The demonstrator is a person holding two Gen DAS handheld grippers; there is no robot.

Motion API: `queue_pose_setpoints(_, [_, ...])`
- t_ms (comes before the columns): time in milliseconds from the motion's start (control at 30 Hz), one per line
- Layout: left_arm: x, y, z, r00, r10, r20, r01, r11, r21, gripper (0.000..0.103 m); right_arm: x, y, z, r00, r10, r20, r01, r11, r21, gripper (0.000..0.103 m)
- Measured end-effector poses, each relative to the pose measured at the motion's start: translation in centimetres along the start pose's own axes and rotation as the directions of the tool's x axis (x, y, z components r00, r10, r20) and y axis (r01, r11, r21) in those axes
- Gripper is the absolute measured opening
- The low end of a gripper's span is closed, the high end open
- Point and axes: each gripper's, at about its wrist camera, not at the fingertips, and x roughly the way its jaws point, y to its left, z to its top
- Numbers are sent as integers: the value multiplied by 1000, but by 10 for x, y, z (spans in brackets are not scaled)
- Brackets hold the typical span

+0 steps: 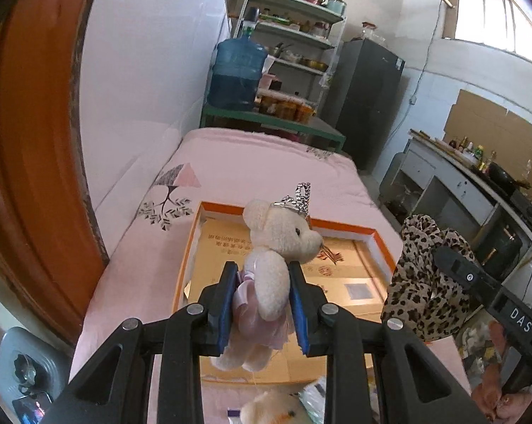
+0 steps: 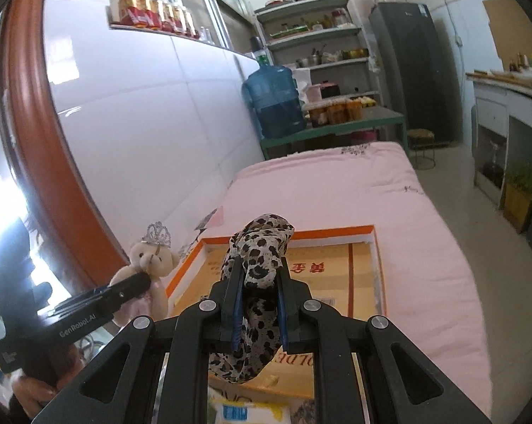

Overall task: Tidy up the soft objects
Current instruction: 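Carry the teddy bear and leopard cloth over the orange-rimmed box with both grippers, then lower both items into the box and open both grippers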

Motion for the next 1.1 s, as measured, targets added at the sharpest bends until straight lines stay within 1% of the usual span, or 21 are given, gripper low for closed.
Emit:
queue_pose_setpoints(133, [20,10,-4,999,5,-38,-6,1000,-20,29,18,-9,-8,1000,11,-25,-10,999,33,16])
queue_pose_setpoints(233, [34,15,-10,998,4,-69,-6,1000,-26,29,33,-17,-18,998,8,-60,-5,999,42,16])
queue_pose_setpoints(333, [46,20,-16,995,-13,-98,9,999,-38,29,46,-23,-26,996,7,-91,-3,999,48,16])
queue_pose_setpoints(633, [57,23,-22,994,-12,-105,8,999,-40,29,65,-30,-35,992,-2,-129,6,999,31,16])
queue_pose_setpoints(967, [65,26,-22,992,-8,-125,2,999,-46,29,70,-35,-39,989,-15,-148,22,999,46,17])
queue_pose_setpoints(1100, [68,27,-23,989,-16,-144,8,999,-52,29,73,-34,-41,986,-25,-166,32,999,40,18])
